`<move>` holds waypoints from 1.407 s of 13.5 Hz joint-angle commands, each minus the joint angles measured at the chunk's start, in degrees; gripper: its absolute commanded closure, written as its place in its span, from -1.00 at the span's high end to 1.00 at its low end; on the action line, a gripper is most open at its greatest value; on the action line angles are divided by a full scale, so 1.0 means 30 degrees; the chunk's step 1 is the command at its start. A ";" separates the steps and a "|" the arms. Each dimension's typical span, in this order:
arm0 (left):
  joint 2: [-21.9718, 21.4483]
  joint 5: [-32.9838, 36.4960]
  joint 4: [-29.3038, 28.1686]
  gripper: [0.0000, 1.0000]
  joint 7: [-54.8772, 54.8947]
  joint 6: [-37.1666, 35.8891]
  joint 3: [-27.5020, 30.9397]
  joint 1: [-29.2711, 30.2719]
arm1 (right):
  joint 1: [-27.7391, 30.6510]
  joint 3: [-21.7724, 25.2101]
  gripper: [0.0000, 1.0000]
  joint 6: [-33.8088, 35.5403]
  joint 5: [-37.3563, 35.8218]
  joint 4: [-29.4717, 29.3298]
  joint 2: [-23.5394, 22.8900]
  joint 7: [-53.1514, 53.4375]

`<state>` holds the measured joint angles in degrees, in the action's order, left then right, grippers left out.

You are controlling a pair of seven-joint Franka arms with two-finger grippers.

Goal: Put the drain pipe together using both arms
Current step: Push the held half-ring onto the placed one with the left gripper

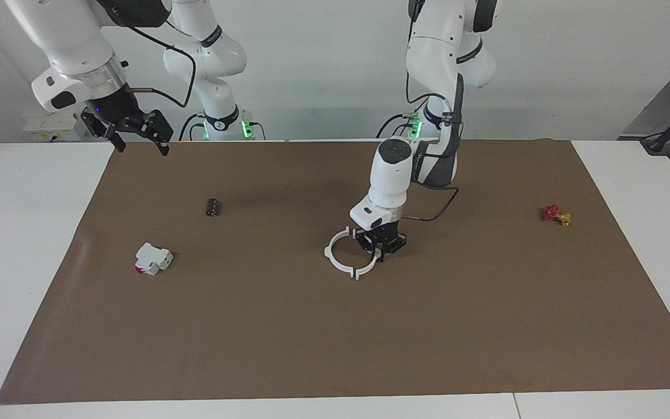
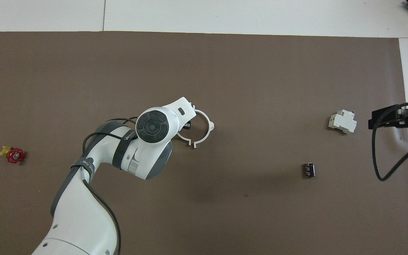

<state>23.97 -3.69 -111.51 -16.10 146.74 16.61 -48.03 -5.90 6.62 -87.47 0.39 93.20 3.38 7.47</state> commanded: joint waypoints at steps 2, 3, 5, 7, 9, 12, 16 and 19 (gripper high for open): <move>-0.0606 0.0292 -0.1004 -1.00 -0.0199 0.0394 0.0175 -0.0453 | 0.0120 -0.0069 1.00 0.0035 0.0252 0.0194 0.0249 -0.0116; -0.0635 0.0263 -0.1033 -1.00 -0.0258 0.0364 0.0175 -0.0627 | 0.0120 -0.0069 1.00 0.0035 0.0252 0.0194 0.0249 -0.0116; -0.0635 0.0263 -0.1034 -1.00 -0.0724 0.0422 0.0175 -0.0658 | 0.0120 -0.0069 1.00 0.0035 0.0252 0.0194 0.0249 -0.0116; -0.0635 0.0263 -0.1092 -1.00 -0.0786 0.0393 0.0175 -0.0717 | 0.0120 -0.0069 1.00 0.0035 0.0252 0.0194 0.0249 -0.0116; -0.0693 0.0263 -0.1442 -1.00 -0.0786 0.0423 0.0175 -0.0863 | 0.0120 -0.0069 1.00 0.0035 0.0252 0.0194 0.0249 -0.0116; -0.0693 0.0263 -0.1444 -1.00 -0.0786 0.0423 0.0175 -0.0863 | 0.0120 -0.0069 1.00 0.0035 0.0252 0.0194 0.0249 -0.0116; -0.0664 0.0263 -0.1356 -1.00 -0.0786 0.0481 0.0175 -0.0863 | 0.0120 -0.0069 1.00 0.0035 0.0252 0.0194 0.0249 -0.0116; -0.0635 0.0147 -0.1210 -1.00 -0.0815 0.0511 0.0175 -0.0776 | 0.0120 -0.0069 1.00 0.0035 0.0252 0.0194 0.0249 -0.0116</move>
<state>23.10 -3.69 -112.82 -17.33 146.80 16.51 -49.34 -5.90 6.62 -87.47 0.39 93.20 3.38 7.47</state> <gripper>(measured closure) 0.793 0.000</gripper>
